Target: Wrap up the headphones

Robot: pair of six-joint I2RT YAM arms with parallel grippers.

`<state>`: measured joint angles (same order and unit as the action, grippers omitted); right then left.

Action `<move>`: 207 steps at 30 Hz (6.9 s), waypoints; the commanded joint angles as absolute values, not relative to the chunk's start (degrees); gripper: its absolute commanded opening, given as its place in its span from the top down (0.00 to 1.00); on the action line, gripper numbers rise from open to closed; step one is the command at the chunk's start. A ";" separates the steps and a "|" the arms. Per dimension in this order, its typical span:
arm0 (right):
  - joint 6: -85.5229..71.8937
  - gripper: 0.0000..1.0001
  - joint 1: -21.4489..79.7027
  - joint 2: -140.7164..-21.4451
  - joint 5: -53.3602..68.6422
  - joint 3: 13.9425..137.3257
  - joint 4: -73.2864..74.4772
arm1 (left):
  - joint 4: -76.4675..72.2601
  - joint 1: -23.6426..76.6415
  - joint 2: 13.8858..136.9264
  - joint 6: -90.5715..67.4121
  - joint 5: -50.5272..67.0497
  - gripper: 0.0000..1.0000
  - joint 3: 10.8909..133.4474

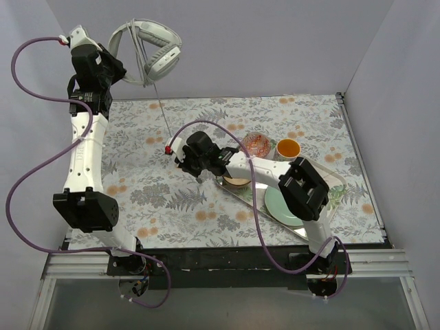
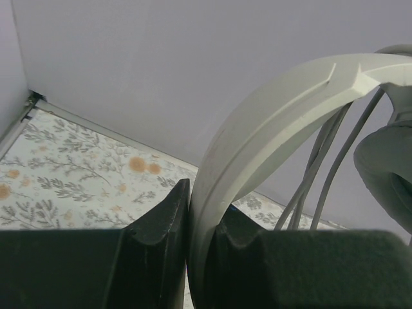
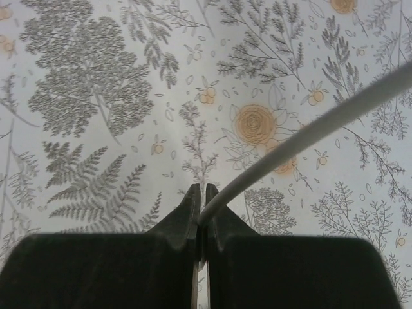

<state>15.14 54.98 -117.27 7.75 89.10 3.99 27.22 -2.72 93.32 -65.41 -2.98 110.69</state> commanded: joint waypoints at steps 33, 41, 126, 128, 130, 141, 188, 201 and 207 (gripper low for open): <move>23.46 0.99 48.79 -103.54 -12.11 118.66 31.93 | 3.64 8.79 72.79 -14.77 7.54 1.00 57.74; 19.25 0.99 39.21 -103.36 -4.75 118.22 26.99 | 21.78 10.72 68.56 -16.17 19.58 1.00 61.96; -86.31 0.99 48.42 -145.19 6.60 107.92 -21.64 | 4.30 -4.13 98.86 -75.76 -14.50 1.00 64.95; -85.96 0.97 49.04 -147.90 6.77 112.74 -19.00 | 4.05 -4.83 100.01 -75.32 -13.80 1.00 65.21; -86.83 0.95 49.22 -149.67 7.38 114.78 -17.58 | 3.43 -5.97 101.51 -74.01 -11.79 1.00 65.13; -90.79 0.77 49.13 -148.81 6.07 109.00 -21.44 | 2.37 -8.79 105.47 -69.96 -8.97 1.00 65.13; -51.51 0.64 53.61 -108.47 -15.99 74.64 -35.50 | 7.29 -9.49 107.58 -68.82 -13.18 0.20 70.48; -28.61 0.62 53.53 -93.17 -21.18 65.57 -37.54 | 18.19 -10.19 104.24 -63.82 -14.86 0.02 74.88; -10.66 0.57 52.91 -86.32 -19.25 63.37 -30.44 | 18.81 -10.28 100.29 -54.87 -17.48 0.02 75.50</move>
<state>-26.57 53.32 -91.20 -19.18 64.58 -33.71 17.85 -9.76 107.15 -62.30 -13.45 73.06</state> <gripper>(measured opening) 0.415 0.981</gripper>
